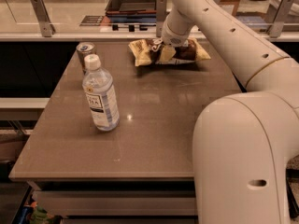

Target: Pick brown chip bag

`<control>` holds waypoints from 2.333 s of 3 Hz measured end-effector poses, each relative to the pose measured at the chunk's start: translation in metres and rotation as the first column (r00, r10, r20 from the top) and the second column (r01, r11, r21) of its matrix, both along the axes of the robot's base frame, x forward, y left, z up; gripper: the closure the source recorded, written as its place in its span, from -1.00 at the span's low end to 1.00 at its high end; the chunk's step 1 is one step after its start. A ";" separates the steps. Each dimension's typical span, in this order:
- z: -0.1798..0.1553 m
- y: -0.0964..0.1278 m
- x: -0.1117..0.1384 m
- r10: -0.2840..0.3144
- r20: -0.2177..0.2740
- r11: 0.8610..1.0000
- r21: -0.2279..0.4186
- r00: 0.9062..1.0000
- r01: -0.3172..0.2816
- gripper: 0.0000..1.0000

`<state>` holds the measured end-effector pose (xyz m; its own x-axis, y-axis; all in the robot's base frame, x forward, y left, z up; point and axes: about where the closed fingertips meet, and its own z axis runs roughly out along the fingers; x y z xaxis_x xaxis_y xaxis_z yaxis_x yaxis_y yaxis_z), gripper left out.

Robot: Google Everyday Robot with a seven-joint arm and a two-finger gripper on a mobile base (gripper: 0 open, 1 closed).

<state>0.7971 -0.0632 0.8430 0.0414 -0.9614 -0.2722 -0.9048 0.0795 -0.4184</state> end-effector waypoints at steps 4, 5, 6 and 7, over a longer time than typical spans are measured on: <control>0.002 0.001 0.000 0.001 -0.002 1.000 0.000 1.000 -0.001 1.00; 0.002 0.001 0.000 0.001 -0.002 1.000 0.000 1.000 -0.001 1.00; 0.002 0.000 0.000 0.001 -0.002 1.000 0.000 1.000 -0.001 1.00; 0.002 0.001 0.000 0.001 -0.002 1.000 0.000 1.000 -0.001 1.00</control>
Offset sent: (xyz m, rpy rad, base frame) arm 0.0001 0.0005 0.0004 -0.0003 0.0015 0.0007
